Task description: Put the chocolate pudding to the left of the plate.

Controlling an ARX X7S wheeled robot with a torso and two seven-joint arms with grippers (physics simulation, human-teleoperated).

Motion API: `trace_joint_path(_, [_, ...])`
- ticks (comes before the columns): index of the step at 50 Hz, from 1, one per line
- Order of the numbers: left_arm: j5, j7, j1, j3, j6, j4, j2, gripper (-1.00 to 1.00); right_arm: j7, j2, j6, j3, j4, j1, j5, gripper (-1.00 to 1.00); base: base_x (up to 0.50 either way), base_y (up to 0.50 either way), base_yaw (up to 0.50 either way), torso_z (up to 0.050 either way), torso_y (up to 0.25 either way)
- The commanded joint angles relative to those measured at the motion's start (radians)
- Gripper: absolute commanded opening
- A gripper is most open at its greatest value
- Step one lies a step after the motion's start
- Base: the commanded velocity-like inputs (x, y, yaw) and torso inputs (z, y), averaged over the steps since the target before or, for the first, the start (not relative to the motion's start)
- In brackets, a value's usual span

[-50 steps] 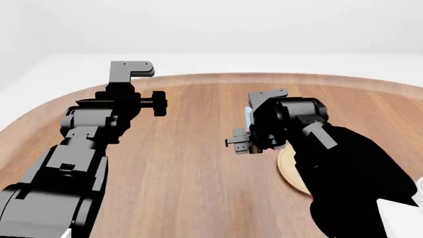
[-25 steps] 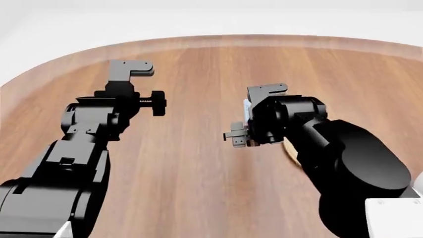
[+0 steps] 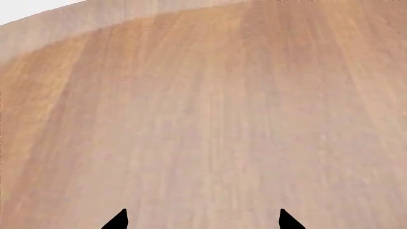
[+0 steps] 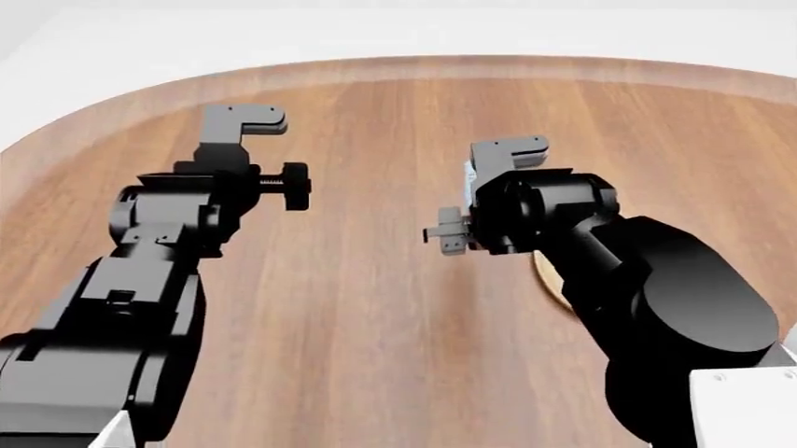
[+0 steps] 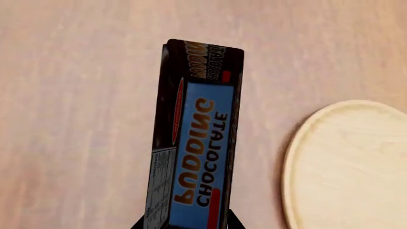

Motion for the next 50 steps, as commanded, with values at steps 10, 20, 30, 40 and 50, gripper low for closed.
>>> trace_joint_path(10, [0.013,-0.009,-0.004,-0.002,-0.011,0.013,-0.002,1.00,0.003,0.000,-0.010,0.012,-0.005,0.003,-0.043,-1.00,0.00,0.00,0.00,0.000,-0.136])
trace_joint_path(20, [0.014,-0.008,0.000,0.000,-0.018,0.026,-0.004,1.00,0.000,0.000,-0.008,0.016,-0.007,0.005,-0.049,-1.00,0.00,0.00,0.00,0.000,-0.229])
trace_joint_path(30, [0.006,0.000,0.010,-0.004,-0.032,0.056,-0.009,1.00,0.000,0.000,-0.005,0.012,0.006,0.012,-0.040,-1.00,0.00,0.00,0.00,0.000,-0.010])
trace_joint_path(40, [-0.003,0.000,0.020,-0.007,-0.058,0.092,-0.016,1.00,-0.004,0.000,-0.001,0.007,0.008,-0.001,-0.043,-1.00,0.00,0.00,0.00,0.000,0.000])
trace_joint_path(50, [-0.007,0.001,0.017,-0.003,-0.047,0.076,-0.019,1.00,-0.010,0.000,0.009,0.009,0.010,-0.023,-0.054,-1.00,0.00,0.00,0.00,0.000,0.000])
